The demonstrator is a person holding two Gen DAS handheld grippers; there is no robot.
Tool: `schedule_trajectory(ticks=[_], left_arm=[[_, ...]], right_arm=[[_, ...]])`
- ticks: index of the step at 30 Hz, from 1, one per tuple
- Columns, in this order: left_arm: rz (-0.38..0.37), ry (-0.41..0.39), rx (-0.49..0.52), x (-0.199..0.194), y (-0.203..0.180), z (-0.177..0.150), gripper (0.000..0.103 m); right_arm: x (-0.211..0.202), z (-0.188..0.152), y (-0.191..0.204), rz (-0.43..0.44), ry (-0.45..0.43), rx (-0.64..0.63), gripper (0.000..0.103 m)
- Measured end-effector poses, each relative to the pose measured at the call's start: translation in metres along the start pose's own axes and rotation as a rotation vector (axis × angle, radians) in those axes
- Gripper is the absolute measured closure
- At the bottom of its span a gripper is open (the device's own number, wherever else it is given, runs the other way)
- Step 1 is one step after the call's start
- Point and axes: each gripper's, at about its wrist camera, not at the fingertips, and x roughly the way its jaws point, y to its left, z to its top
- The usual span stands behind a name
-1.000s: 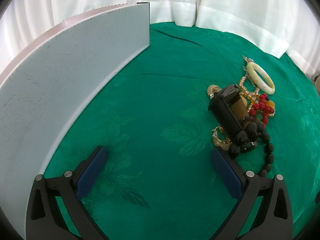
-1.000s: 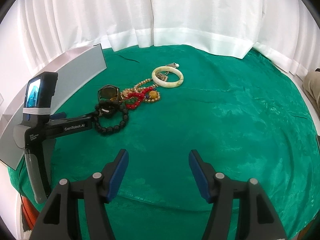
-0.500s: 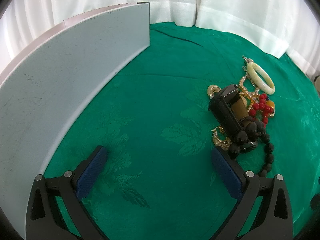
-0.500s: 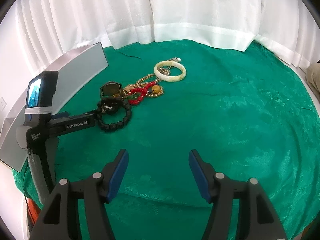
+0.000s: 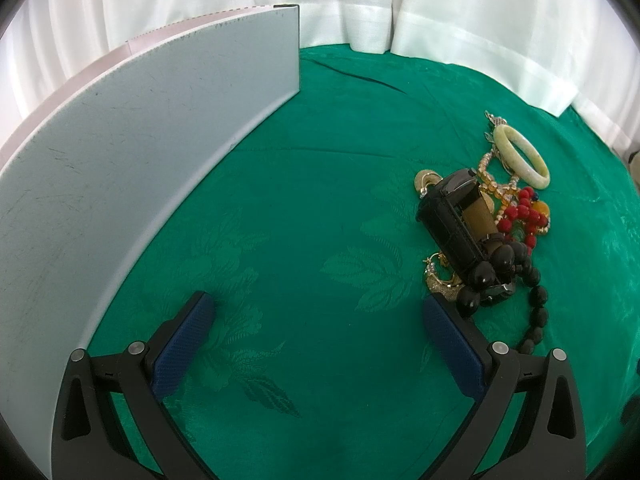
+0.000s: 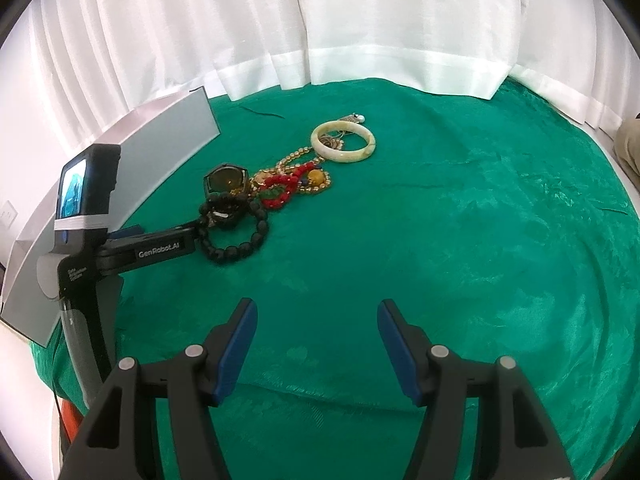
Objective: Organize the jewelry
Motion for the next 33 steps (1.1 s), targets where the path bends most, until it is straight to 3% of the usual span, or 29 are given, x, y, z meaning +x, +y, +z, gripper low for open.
schedule_trajectory(ticks=[3,6,9,14,17,21,23,26,28,33], left_arm=[[0.000,0.000,0.000,0.000,0.000,0.000,0.000],[0.000,0.000,0.000,-0.001,0.000,0.000,0.000],[0.000,-0.001,0.000,0.001,0.000,0.000,0.000],[0.000,-0.001,0.000,0.000,0.000,0.000,0.000],[0.000,-0.001,0.000,0.002,-0.001,0.000,0.000],[0.000,-0.001,0.000,0.001,-0.001,0.000,0.000],[0.000,-0.001,0.000,0.000,-0.001,0.000,0.000],[0.000,-0.002,0.000,0.002,-0.001,0.000,0.000],[0.000,-0.002,0.000,0.001,-0.001,0.000,0.000],[-0.001,-0.002,0.000,0.000,0.000,0.000,0.000]], right_arm=[[-0.012,0.006,-0.007,0.037,-0.007,0.089,0.039],[-0.036,0.020,-0.017,0.135,-0.048,0.205,0.039],[-0.054,0.034,-0.015,0.202,-0.057,0.264,0.033],[-0.063,0.043,0.018,0.072,-0.074,0.164,0.032],[-0.056,0.043,0.014,-0.004,-0.082,0.195,0.032],[-0.047,0.046,-0.009,0.025,-0.009,0.334,0.031],[-0.042,0.046,-0.015,0.130,0.029,0.379,0.031],[-0.021,0.036,-0.027,0.266,0.164,0.523,0.031],[-0.007,0.029,-0.026,0.334,0.247,0.551,0.031],[0.011,0.013,-0.030,0.272,0.286,0.563,0.031]])
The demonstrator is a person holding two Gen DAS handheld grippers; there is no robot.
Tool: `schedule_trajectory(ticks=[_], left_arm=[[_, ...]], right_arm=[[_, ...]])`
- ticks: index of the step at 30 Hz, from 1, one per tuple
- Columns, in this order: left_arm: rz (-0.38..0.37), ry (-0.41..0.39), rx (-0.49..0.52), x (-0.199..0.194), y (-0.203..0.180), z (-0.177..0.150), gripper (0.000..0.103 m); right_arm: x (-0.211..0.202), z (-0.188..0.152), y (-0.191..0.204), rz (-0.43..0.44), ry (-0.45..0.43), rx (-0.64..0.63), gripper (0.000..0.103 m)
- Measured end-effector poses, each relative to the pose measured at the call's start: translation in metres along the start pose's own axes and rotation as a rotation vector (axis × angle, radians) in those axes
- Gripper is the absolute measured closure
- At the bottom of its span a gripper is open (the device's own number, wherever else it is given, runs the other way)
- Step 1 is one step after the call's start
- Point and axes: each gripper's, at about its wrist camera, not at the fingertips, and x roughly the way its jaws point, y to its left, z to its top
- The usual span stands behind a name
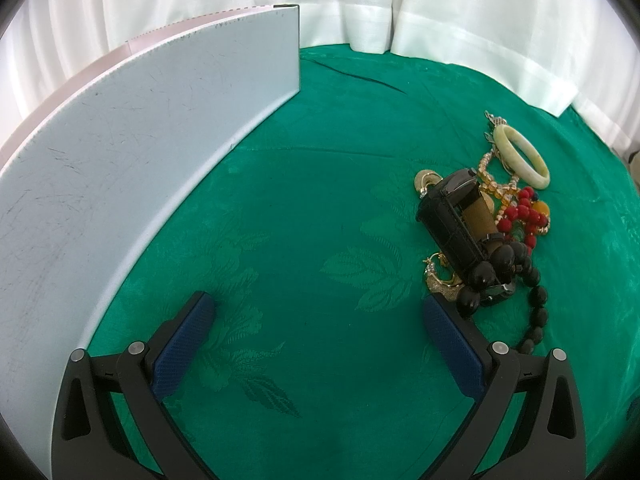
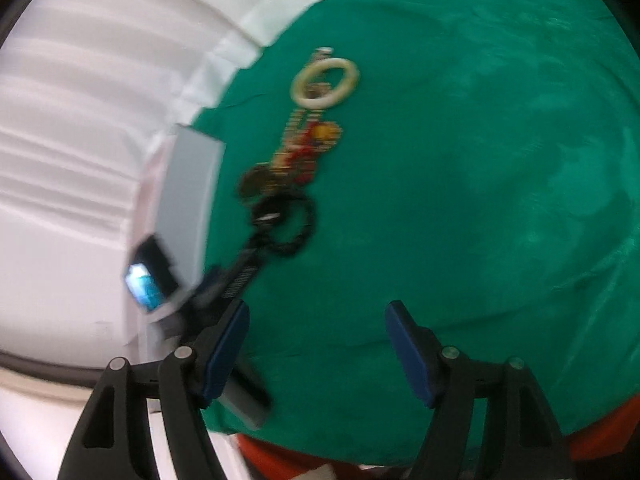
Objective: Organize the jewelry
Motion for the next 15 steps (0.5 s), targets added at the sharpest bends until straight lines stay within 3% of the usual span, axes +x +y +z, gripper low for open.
schedule_trajectory(ticks=[4,8,15], left_arm=[[0.000,0.000,0.000,0.001,0.000,0.001,0.000],[0.000,0.000,0.000,0.002,0.000,0.001,0.000],[0.000,-0.001,0.000,0.001,0.001,0.001,0.000]], right_arm=[[0.000,-0.002,-0.002,-0.071,-0.029,-0.033,0.031],[-0.005,-0.008,-0.002,-0.079,-0.035,-0.065,0.031],[-0.009,-0.023,0.033,-0.110,-0.084,-0.250,0.031]])
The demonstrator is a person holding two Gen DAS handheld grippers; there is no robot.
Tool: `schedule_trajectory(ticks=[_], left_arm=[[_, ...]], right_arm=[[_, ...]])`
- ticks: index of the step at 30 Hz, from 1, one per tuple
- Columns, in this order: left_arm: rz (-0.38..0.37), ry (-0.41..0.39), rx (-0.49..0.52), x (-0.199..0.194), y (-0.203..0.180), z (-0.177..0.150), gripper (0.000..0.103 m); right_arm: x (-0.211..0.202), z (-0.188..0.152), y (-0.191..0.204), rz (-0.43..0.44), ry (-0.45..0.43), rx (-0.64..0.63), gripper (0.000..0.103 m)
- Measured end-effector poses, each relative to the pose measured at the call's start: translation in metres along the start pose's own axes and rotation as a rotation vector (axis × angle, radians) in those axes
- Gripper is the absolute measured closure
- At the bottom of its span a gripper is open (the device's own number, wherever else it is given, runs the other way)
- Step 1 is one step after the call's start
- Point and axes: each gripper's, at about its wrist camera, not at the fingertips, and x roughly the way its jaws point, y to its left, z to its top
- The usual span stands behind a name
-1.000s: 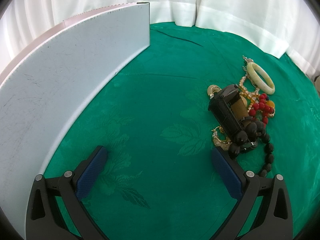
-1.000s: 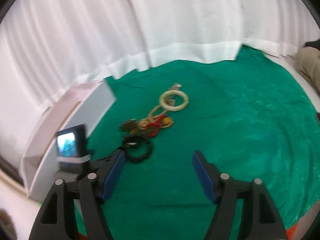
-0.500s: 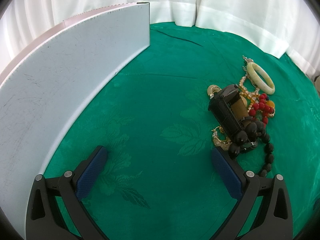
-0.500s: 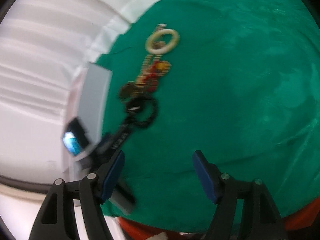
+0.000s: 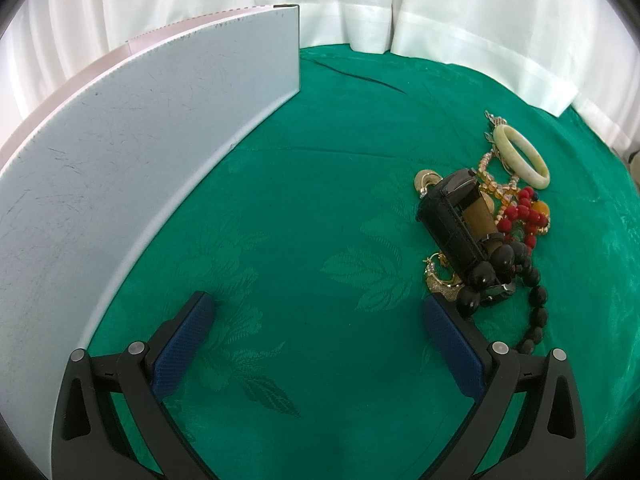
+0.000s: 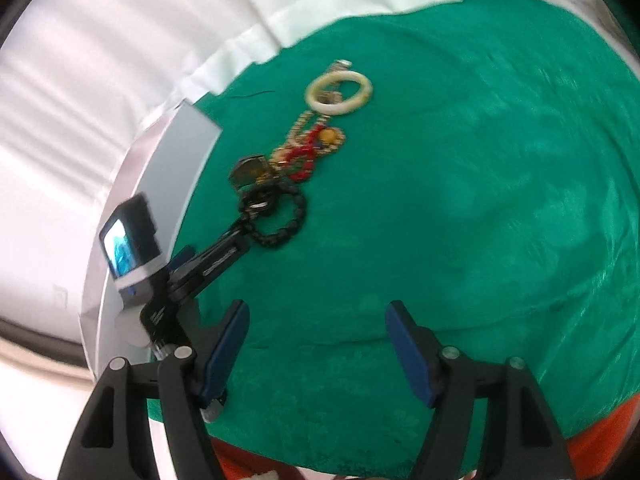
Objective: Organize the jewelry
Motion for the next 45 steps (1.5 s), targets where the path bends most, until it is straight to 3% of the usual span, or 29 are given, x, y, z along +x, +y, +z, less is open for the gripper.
schedule_trajectory(ticks=[9,15,20,29,45], left_arm=[[0.000,-0.001,0.000,-0.001,0.000,0.000,0.000],[0.000,-0.001,0.000,-0.001,0.000,0.000,0.000],[0.000,-0.002,0.000,0.001,0.001,0.000,0.000],[-0.001,-0.003,0.000,-0.001,0.001,0.000,0.000],[-0.001,-0.004,0.001,-0.002,0.001,-0.001,0.000]], right_arm=[[-0.012,-0.006,0.037,-0.036,-0.079,-0.207,0.031],[-0.049,-0.014,0.065,-0.133,-0.301,-0.410,0.030],[-0.070,-0.014,0.077,-0.261,-0.407,-0.438,0.030],[-0.072,0.002,0.063,-0.444,-0.389,-0.365,0.029],[-0.077,0.008,0.054,-0.504,-0.354,-0.360,0.029]])
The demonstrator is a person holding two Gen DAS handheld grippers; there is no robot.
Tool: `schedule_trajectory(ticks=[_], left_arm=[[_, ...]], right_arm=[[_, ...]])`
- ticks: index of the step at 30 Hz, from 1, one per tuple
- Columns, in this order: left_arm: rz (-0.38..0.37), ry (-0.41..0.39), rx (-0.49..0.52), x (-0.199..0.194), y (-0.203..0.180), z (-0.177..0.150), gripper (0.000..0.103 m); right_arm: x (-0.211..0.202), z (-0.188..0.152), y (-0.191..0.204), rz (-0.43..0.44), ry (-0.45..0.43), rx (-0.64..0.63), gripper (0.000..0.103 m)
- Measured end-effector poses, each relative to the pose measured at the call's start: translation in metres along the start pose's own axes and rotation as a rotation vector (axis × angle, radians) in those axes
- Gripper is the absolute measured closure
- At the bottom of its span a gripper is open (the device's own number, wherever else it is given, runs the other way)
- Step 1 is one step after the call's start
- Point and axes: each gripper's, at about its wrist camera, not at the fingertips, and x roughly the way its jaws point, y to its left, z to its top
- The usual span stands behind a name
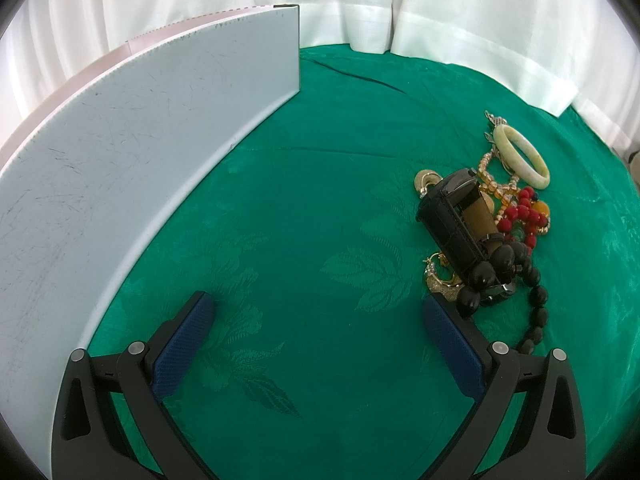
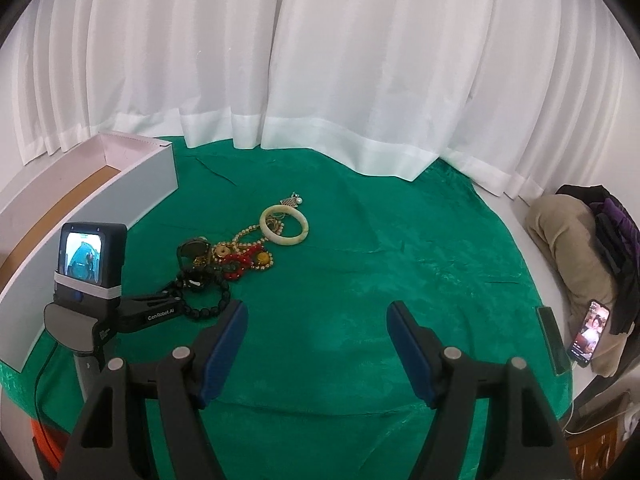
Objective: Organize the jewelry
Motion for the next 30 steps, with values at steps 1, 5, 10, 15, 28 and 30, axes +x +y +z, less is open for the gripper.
schedule_trajectory(ticks=[1,5,10,15,28,30], left_arm=[[0.000,0.000,0.000,0.002,0.000,0.000,0.000],[0.000,0.000,0.000,0.000,0.000,0.000,0.000],[0.000,-0.001,0.000,0.002,0.000,0.000,0.000],[0.000,-0.001,0.000,0.002,0.001,0.000,0.000],[0.000,-0.002,0.000,0.001,0.001,0.000,0.000],[0.000,-0.002,0.000,0.002,0.001,0.000,0.000]], right_arm=[[0.000,0.000,0.000,0.000,0.000,0.002,0.029],[-0.001,0.001,-0.005,-0.002,-0.002,0.017,0.029],[-0.001,0.001,-0.008,0.009,-0.005,0.023,0.029],[0.001,-0.001,-0.037,0.055,-0.075,0.088,0.029],[0.057,-0.031,-0.073,0.101,-0.032,0.177,0.029],[0.066,-0.037,-0.064,0.137,-0.006,0.160,0.029]])
